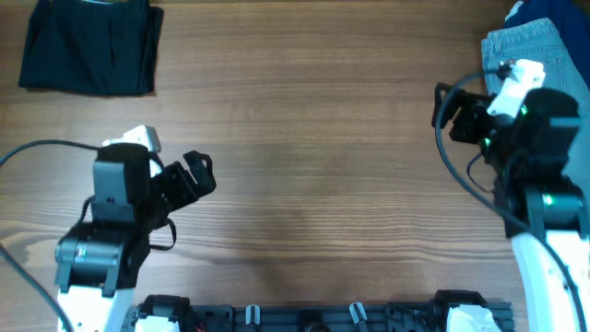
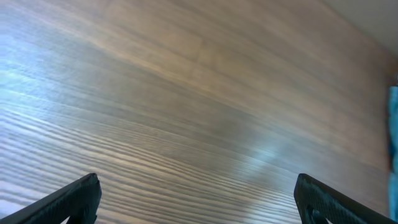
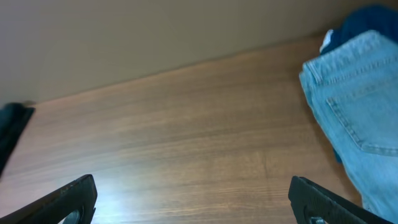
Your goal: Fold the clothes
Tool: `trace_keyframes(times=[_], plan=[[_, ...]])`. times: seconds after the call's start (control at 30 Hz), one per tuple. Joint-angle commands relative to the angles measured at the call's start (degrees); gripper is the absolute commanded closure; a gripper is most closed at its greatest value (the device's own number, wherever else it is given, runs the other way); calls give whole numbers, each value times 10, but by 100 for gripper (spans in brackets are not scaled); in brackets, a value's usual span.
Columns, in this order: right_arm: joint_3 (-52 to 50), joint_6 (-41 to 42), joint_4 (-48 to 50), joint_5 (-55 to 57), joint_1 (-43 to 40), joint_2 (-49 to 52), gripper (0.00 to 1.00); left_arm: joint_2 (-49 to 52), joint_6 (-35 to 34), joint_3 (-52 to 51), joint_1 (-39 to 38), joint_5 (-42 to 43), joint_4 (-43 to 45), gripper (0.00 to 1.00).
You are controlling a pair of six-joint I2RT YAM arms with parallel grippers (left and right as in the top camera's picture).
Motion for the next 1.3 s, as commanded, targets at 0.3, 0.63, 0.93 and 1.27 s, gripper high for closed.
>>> trace_keyframes(times=[0.3,0.63,0.93,1.27], plan=[[-1,140,70,42,-2,-32,0,82,-1,-1,-3,-24,3,0],[-1,141,-9,123,-2,-212,0,124,-1,-1,-3,-24,3,0],[-1,204,-38,41,-2,-229,0,127,-1,-1,-3,-24,3,0],[-1,370,-59,14,-2,-229,0,127,-1,-1,-3,-24,3,0]])
